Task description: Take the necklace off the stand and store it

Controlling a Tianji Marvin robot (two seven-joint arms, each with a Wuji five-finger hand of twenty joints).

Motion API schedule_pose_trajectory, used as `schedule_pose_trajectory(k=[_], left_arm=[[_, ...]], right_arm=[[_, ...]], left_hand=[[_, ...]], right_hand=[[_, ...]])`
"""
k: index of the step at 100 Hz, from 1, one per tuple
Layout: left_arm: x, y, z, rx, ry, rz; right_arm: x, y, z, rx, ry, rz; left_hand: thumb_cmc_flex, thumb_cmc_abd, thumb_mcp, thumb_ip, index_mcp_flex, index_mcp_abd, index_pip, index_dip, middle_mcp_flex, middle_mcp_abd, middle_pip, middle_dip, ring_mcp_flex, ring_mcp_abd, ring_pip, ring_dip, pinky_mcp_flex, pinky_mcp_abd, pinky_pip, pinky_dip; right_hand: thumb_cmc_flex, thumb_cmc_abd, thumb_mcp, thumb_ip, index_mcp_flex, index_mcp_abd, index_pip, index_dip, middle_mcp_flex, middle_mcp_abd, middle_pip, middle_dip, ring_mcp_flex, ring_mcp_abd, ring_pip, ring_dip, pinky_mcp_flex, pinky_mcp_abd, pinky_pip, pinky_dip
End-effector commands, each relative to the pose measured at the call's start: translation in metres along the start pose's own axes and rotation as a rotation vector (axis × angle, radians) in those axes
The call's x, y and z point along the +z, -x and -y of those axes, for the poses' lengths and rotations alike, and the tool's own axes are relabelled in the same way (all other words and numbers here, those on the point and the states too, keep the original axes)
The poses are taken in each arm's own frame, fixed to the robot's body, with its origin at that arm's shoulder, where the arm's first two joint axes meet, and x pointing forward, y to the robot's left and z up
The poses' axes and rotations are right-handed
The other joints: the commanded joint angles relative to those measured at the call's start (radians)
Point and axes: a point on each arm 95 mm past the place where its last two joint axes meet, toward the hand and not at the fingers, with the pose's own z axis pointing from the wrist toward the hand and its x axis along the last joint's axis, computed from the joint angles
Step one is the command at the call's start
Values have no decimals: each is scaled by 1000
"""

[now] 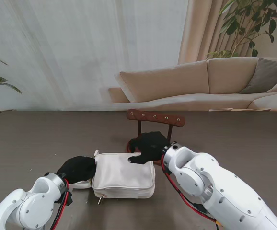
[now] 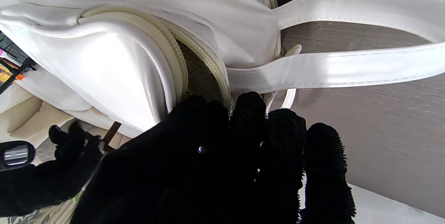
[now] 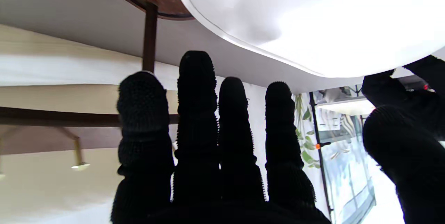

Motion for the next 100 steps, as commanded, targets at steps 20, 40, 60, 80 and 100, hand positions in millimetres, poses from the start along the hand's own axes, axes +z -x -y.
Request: schedule_pose_trajectory(k=[20, 40, 60, 80, 100], left_arm=[[-8, 0, 3, 10, -8, 3], [-16, 5, 8, 28, -10, 21], [-23, 10, 13, 41, -14, 39], [-29, 14, 18, 55, -16, 50], [-39, 19, 22, 60, -23, 69]], right_arm=[[25, -12, 6, -72, -45, -40], [37, -13, 17, -102, -101, -57], [47, -14, 26, -101, -141, -65], [51, -17, 34, -131, -156, -94], [55, -13, 40, -160, -176, -100]], left_hand=[[26, 43, -11, 19, -4, -91, 67, 19, -14, -37, 2, 16, 10, -13, -10, -4, -4, -13, 1, -7], [24, 43, -10, 18, -5, -92, 68, 19, -11, -47, 4, 19, 12, -16, -10, -5, -4, -13, 1, -7], [25, 41, -9, 18, -4, -92, 70, 19, -9, -49, 4, 20, 12, -16, -10, -5, -4, -13, 1, -7], [23, 42, -8, 18, -5, -94, 70, 20, -9, -50, 4, 21, 12, -16, -9, -5, -4, -13, 1, -7], [22, 42, -7, 17, -5, -95, 72, 20, -9, -51, 4, 22, 13, -18, -8, -5, -2, -14, 1, -7]], right_hand=[[22, -22, -189, 8, -263, 53, -36, -103, -278, 7, -19, -112, -246, 57, -186, -138, -471, 13, -170, -74], [-24, -38, -275, 41, -349, 89, -35, -145, -384, 33, -18, -153, -355, 81, -262, -200, -547, 20, -250, -108], [-39, -76, -215, 34, -344, 68, -28, -160, -383, 22, -11, -165, -375, 86, -280, -221, -573, 25, -279, -122], [-27, -62, -219, 34, -330, 3, -39, -171, -376, -48, -31, -176, -373, 79, -291, -228, -578, 20, -292, -128], [42, -52, -245, 39, -256, -96, -57, -173, -330, -99, -58, -192, -348, 67, -294, -231, -574, 13, -292, -130]])
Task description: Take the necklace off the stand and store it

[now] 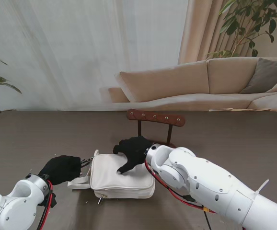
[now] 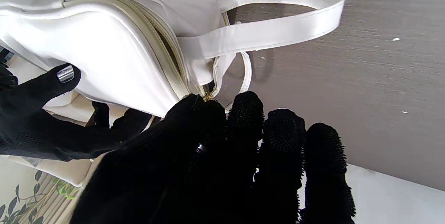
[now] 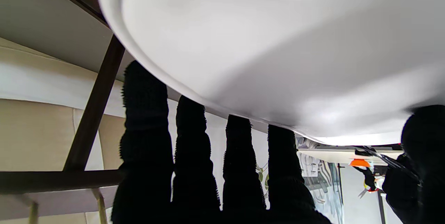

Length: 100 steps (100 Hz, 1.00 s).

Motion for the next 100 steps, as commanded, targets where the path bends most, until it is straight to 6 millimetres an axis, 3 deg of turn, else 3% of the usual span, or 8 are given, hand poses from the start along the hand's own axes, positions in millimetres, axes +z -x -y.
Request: schedule_pose_trajectory(k=[1, 45, 74, 82, 88, 100], left_arm=[[-4, 0, -1, -1, 18, 3], [-31, 12, 0, 9, 30, 53], [-51, 17, -7, 25, 52, 85], [-54, 18, -9, 23, 51, 92], [-54, 18, -10, 16, 51, 94], [-50, 17, -11, 10, 54, 84]], right_arm=[[2, 0, 7, -12, -32, -7], [8, 19, 22, -29, -112, 14], [15, 20, 29, -22, -135, 15], [19, 19, 31, -12, -121, 18], [21, 18, 31, 2, -107, 20], [27, 16, 32, 42, -73, 16]], left_hand=[[25, 40, 9, 31, -4, -70, 72, 20, -9, -28, 4, 11, 14, -15, -8, -5, -2, -13, 1, -7], [25, 43, 6, 32, -6, -70, 72, 19, -11, -30, 4, 11, 12, -15, -8, -5, -2, -15, 1, -7], [26, 46, 1, 33, -7, -72, 71, 18, -12, -30, 4, 11, 10, -17, -8, -4, -1, -18, 0, -8], [29, 46, 0, 34, -7, -70, 71, 18, -12, -29, 4, 11, 8, -16, -8, -4, -5, -21, -2, -9], [31, 48, -2, 35, -7, -68, 70, 17, -17, -21, 3, 10, 7, -15, -7, -3, -7, -22, -2, -9], [30, 48, -6, 35, -9, -68, 69, 17, -15, -29, 4, 11, 6, -15, -8, -3, -7, -22, -1, -9]], right_hand=[[53, -18, 23, 20, 46, -88, 2, -13, 21, -34, -19, -16, 2, -5, -11, -9, -572, 12, -16, -31], [138, 24, -28, 28, 126, -110, 25, 13, 120, -57, -23, -12, 80, -32, 5, 0, -549, 3, 4, -36], [200, 68, -74, 35, 189, -126, 53, 32, 177, -64, -10, 6, 144, -53, 37, 21, -515, -9, 35, -36], [272, 87, -125, 39, 308, -147, 106, 60, 270, -64, 3, 18, 208, -67, 76, 44, -468, -15, 79, -31], [366, 64, -188, 15, 384, -165, 199, -40, 378, -60, 12, 38, 294, -89, 123, 74, -405, -22, 134, -32], [511, 8, -242, -9, 532, -180, 372, -92, 622, -51, 80, 105, 515, -145, 291, 166, -236, -39, 275, 2]])
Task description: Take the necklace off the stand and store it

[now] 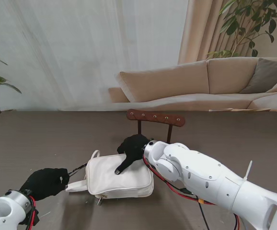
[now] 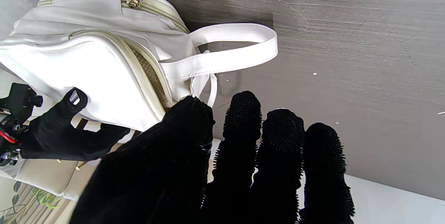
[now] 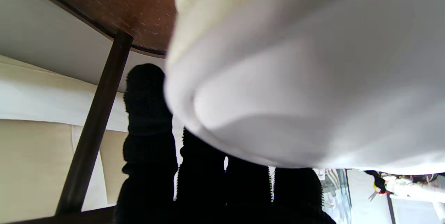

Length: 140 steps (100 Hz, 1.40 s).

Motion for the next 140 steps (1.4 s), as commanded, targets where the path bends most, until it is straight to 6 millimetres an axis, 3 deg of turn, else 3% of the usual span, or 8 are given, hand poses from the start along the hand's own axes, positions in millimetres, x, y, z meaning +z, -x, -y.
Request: schedule_pose_trajectory(k=[1, 12, 20, 38, 54, 89, 98, 140], left_arm=[[2, 1, -5, -8, 28, 3], [5, -1, -5, -6, 29, -7], [6, -1, -4, -4, 29, -10], [7, 2, 1, 5, 31, -5], [7, 11, 2, 5, 43, 17], [7, 32, 0, 7, 57, 81], [0, 31, -2, 18, 63, 81], [-49, 13, 4, 63, 29, 65]], right_arm=[[1, -2, 20, 15, -53, 4], [4, -2, 20, 54, -61, -14], [5, 0, 21, 72, -73, -17], [5, 11, 24, 79, -111, -7], [5, 23, 26, 82, -149, 8], [3, 39, 33, 94, -204, 34], [4, 41, 34, 98, -209, 38], [5, 40, 37, 101, -222, 55]], left_hand=[[40, 28, 6, 36, 68, 60, 126, 12, -15, -9, 4, 10, 7, -13, -7, -3, -7, -12, -2, -8], [41, 29, 4, 36, 67, 59, 125, 12, -15, -11, 4, 10, 7, -14, -7, -2, -7, -13, -1, -8], [41, 30, 2, 37, 67, 60, 125, 12, -15, -11, 4, 11, 7, -14, -6, -2, -7, -13, -1, -8], [41, 29, 1, 37, 68, 58, 127, 13, -14, -12, 5, 11, 6, -15, -4, -1, -6, -13, 0, -8], [42, 29, 1, 37, 66, 58, 127, 13, -14, -12, 6, 12, 5, -17, -4, 0, -6, -15, 0, -8], [42, 26, 6, 36, 65, 59, 131, 10, -19, 9, 6, 12, 4, -18, 3, 5, -8, -16, 2, -7], [41, 26, 6, 36, 64, 59, 132, 10, -16, -15, 10, 14, 4, -18, 3, 5, -7, -17, 3, -7], [41, 29, 3, 36, 66, 59, 132, 9, -16, -11, 8, 11, 2, -19, 4, 6, -8, -16, 2, -8]], right_hand=[[560, 19, 79, 97, 92, -35, 113, -7, 110, -15, 54, 51, 111, -31, 96, 52, -221, -31, 106, 22], [607, 10, 82, 108, 196, 27, 153, 105, 231, 14, 145, 169, 219, -46, 298, 162, -97, -53, 208, 54], [559, -5, 179, 130, 248, 63, 143, 250, 291, 32, 217, 273, 225, -72, 548, 242, -24, -71, 261, 95], [487, -24, 306, 180, 307, 96, 131, 415, 385, 31, 297, 400, 227, -149, 845, 349, 105, -92, 339, 172], [482, -21, 312, 188, 313, 97, 124, 458, 405, 25, 312, 443, 228, -183, 902, 382, 142, -100, 347, 198], [480, -14, 313, 200, 317, 93, 120, 509, 407, 25, 326, 479, 228, -187, 930, 408, 156, -104, 343, 229], [480, -15, 316, 204, 318, 94, 120, 513, 408, 25, 330, 482, 228, -194, 934, 411, 158, -104, 344, 232], [477, -18, 324, 214, 323, 96, 114, 524, 408, 26, 335, 487, 228, -191, 942, 421, 160, -103, 343, 242]])
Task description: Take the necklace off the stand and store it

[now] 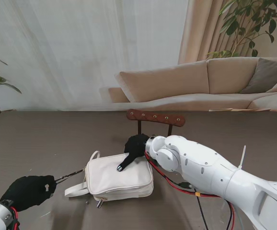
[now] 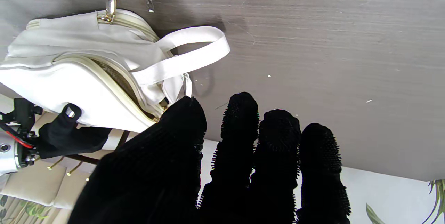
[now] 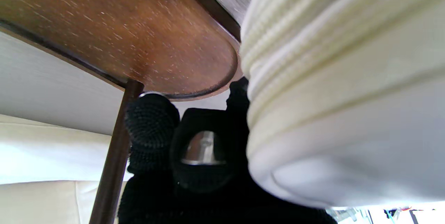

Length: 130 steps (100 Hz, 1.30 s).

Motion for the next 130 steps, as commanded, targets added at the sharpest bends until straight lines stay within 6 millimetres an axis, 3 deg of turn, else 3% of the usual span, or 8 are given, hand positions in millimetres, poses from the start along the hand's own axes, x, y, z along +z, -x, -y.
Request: schedule_pose_trajectory(k=[1, 5, 65, 130], left_arm=[[-6, -2, -3, -6, 24, 2], [-8, -5, -3, -5, 31, -10], [-17, -75, -7, 40, 189, -224], [-16, -112, -11, 94, 234, -356]], right_arm=[[-7, 17, 27, -5, -72, 57], [-6, 16, 26, -5, -70, 59], [-1, 9, 26, 11, -62, 98], [4, 2, 27, 13, -66, 99]], left_hand=[[41, 26, 19, 37, 91, 134, 156, 6, -5, -8, 8, 10, 4, -10, 6, 6, -8, 0, 2, -8], [42, 27, 17, 37, 90, 133, 156, 6, -9, 4, 6, 9, 5, -10, 6, 5, -8, 0, 2, -9], [45, 38, -4, 41, 86, 126, 152, 9, -10, -14, 9, 10, -1, -21, 11, 9, -5, -11, 4, -7], [46, 44, -17, 43, 83, 120, 154, 11, -10, -21, 12, 6, -4, -32, 23, 16, 4, -18, 12, -4]], right_hand=[[595, -7, 347, 215, 52, -14, 26, 9, 84, 35, 39, 16, 28, -120, 43, 17, 144, -28, 54, 45], [594, -7, 348, 216, 54, -13, 26, 9, 84, 34, 40, 16, 28, -118, 45, 18, 143, -25, 54, 46], [593, -14, 360, 227, 59, -5, 23, 10, 85, 39, 48, 13, 28, -115, 50, 25, 145, -20, 55, 52], [595, -6, 354, 225, 58, -4, 21, 12, 84, 36, 44, 10, 28, -113, 46, 23, 145, -20, 55, 53]])
